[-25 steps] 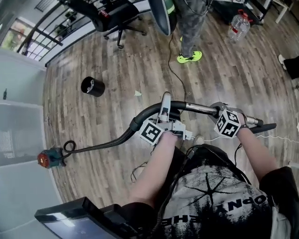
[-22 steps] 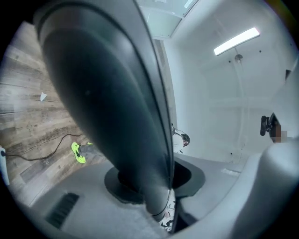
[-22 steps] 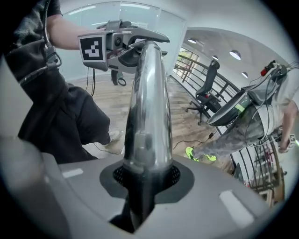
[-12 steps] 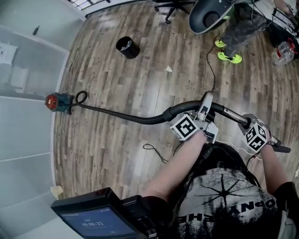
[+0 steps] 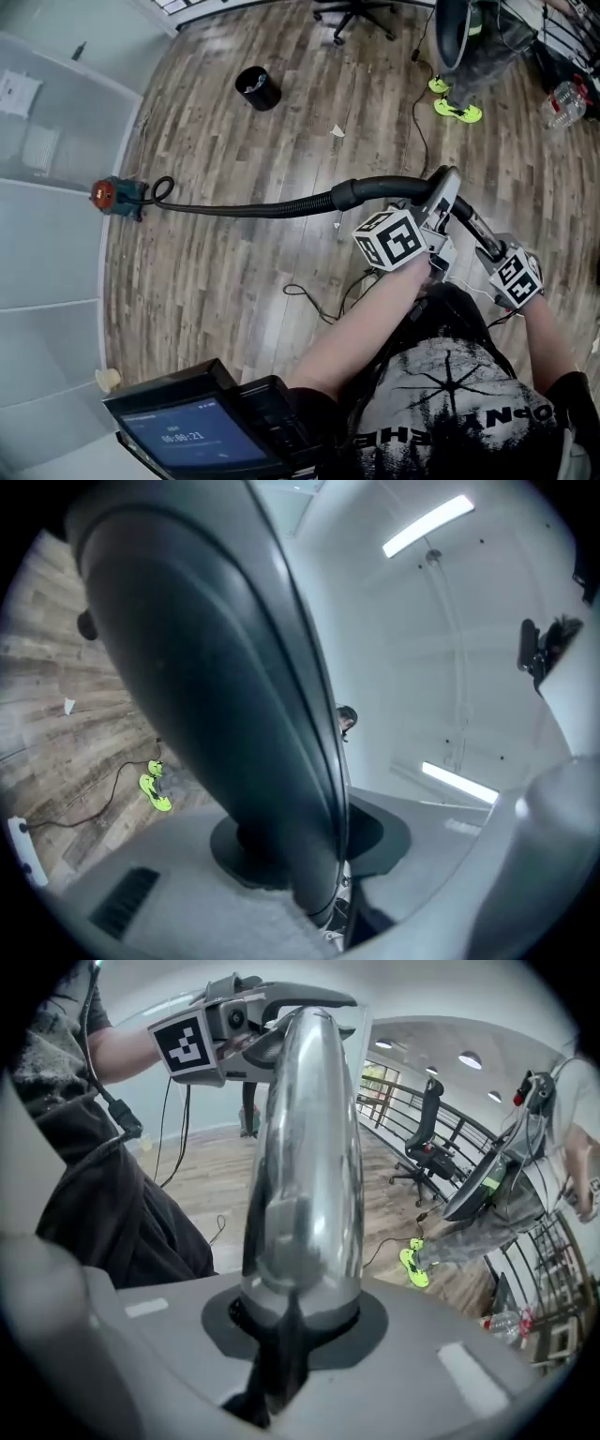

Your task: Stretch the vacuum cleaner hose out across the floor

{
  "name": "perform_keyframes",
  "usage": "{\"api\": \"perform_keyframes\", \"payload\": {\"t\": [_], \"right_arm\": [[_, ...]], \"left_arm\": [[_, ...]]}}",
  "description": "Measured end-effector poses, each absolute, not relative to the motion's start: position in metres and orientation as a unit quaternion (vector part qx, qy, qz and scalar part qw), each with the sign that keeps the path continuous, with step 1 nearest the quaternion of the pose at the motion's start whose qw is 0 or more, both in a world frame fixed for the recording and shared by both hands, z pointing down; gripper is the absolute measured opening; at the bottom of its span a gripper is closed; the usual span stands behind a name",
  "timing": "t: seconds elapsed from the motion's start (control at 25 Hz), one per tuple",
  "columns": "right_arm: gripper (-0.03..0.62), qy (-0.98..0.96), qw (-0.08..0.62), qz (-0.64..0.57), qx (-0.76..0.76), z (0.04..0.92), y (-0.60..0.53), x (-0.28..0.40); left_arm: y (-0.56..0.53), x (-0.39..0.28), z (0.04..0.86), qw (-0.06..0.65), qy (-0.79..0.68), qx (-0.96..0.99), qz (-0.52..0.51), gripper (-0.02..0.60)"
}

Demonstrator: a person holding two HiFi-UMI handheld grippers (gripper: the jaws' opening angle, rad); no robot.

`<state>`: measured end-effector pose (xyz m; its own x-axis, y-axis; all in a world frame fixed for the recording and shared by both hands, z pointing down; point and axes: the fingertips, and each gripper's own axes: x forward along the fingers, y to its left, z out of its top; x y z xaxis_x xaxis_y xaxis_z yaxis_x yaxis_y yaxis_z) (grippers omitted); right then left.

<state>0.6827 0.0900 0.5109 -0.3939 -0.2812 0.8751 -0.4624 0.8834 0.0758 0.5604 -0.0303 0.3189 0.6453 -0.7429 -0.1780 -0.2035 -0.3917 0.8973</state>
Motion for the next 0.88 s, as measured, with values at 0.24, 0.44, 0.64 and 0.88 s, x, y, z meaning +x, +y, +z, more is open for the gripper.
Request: {"api": "perform_keyframes", "payload": {"t": [0.24,0.44,0.64,0.88], "right_arm": [[0.064,-0.837,0.485,0.108,0.230,0.499,0.104,0.755],[0.060,-0.839,0.489,0.099,0.218,0.496,0.111,0.826],[0.058,-0.840,0.501,0.100,0.183,0.505,0.132,0.874],[0.057,-0.841,0.505,0.106,0.162,0.526,0.152,0.875]], "left_arm": [[-0.023,0.646,0.303,0.461,-0.294,0.792,-0.269,0.104],[-0.015,0.702,0.315,0.489,-0.302,0.764,-0.295,0.102],[0.006,0.738,0.339,0.513,-0.323,0.732,-0.310,0.101],[0.024,0.731,0.369,0.520,-0.344,0.715,-0.317,0.101]]}}
